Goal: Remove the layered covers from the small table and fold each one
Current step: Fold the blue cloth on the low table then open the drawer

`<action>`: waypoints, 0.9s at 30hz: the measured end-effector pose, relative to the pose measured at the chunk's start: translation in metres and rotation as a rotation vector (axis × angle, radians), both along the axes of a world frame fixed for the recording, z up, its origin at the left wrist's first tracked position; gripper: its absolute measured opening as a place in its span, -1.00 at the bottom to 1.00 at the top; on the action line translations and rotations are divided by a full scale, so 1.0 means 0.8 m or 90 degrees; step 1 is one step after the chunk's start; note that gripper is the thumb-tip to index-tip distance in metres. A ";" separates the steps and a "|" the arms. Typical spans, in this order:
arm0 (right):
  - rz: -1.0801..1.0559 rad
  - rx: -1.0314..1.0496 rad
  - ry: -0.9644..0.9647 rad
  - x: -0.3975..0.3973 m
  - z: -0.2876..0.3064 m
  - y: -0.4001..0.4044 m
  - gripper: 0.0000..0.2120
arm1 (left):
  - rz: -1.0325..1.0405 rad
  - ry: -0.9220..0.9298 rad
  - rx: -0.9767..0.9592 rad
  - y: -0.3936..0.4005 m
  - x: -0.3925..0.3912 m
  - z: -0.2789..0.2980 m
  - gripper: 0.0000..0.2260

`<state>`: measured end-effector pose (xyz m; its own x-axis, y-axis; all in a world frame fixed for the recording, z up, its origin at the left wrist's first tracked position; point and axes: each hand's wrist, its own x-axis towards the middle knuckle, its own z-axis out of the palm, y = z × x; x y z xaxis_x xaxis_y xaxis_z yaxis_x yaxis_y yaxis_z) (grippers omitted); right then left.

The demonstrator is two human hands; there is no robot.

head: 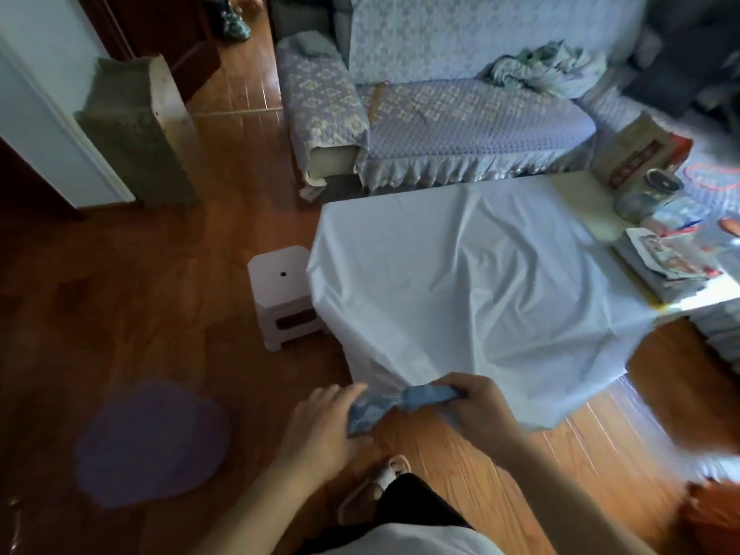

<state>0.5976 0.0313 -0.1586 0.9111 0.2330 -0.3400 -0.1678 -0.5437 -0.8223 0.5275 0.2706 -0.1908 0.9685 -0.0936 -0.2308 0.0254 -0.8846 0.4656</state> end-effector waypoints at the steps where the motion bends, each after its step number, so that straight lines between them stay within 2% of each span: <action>1: -0.059 0.060 0.055 0.007 0.007 -0.006 -0.69 | 0.067 0.030 -0.132 0.011 0.005 -0.007 -0.58; 3: -0.111 0.121 0.131 0.028 0.015 -0.016 -0.80 | 0.148 0.086 -0.367 0.012 0.030 -0.005 -0.81; 5: -0.116 0.046 0.111 0.056 0.016 -0.027 -0.86 | 0.160 0.095 -0.408 -0.004 0.070 0.011 -0.90; 7: -0.078 -0.098 0.060 0.085 0.024 -0.031 -0.81 | 0.162 0.000 -0.371 -0.020 0.120 0.040 -0.91; 8: -0.035 -0.149 0.021 0.100 0.034 -0.030 -0.74 | 0.142 -0.048 -0.359 -0.025 0.145 0.059 -0.91; 10: 0.098 -0.161 -0.064 0.128 0.071 -0.022 -0.30 | 0.033 -0.095 -0.350 -0.033 0.187 0.099 -0.93; 11: 0.166 -0.147 -0.057 0.143 0.093 -0.013 -0.19 | -0.035 -0.094 -0.335 -0.036 0.203 0.113 -0.94; 12: 0.237 -0.140 -0.024 0.158 0.109 0.001 -0.20 | -0.076 -0.082 -0.320 -0.039 0.216 0.123 -0.95; 14: 0.315 -0.198 0.012 0.185 0.125 0.029 -0.51 | -0.055 -0.073 -0.348 -0.043 0.232 0.123 -0.95; 16: 0.308 -0.315 0.004 0.210 0.122 0.051 -0.88 | 0.067 -0.057 -0.460 -0.040 0.235 0.106 -0.91; 17: 0.289 -0.343 0.010 0.218 0.113 0.057 -0.90 | 0.125 -0.049 -0.488 -0.033 0.233 0.089 -0.87; 19: 0.214 -0.337 0.048 0.223 0.091 0.062 -0.81 | 0.176 -0.009 -0.417 -0.006 0.225 0.048 -0.72; 22: 0.124 -0.355 0.128 0.214 0.071 0.071 -0.83 | 0.130 0.194 -0.224 0.065 0.215 -0.023 -0.70; 25: 0.172 -0.490 0.187 0.196 0.054 0.100 -0.80 | 0.039 0.391 -0.104 0.142 0.227 -0.060 -0.70; 27: 0.178 -0.559 0.203 0.189 0.042 0.134 -0.71 | -0.012 0.454 -0.044 0.189 0.250 -0.073 -0.72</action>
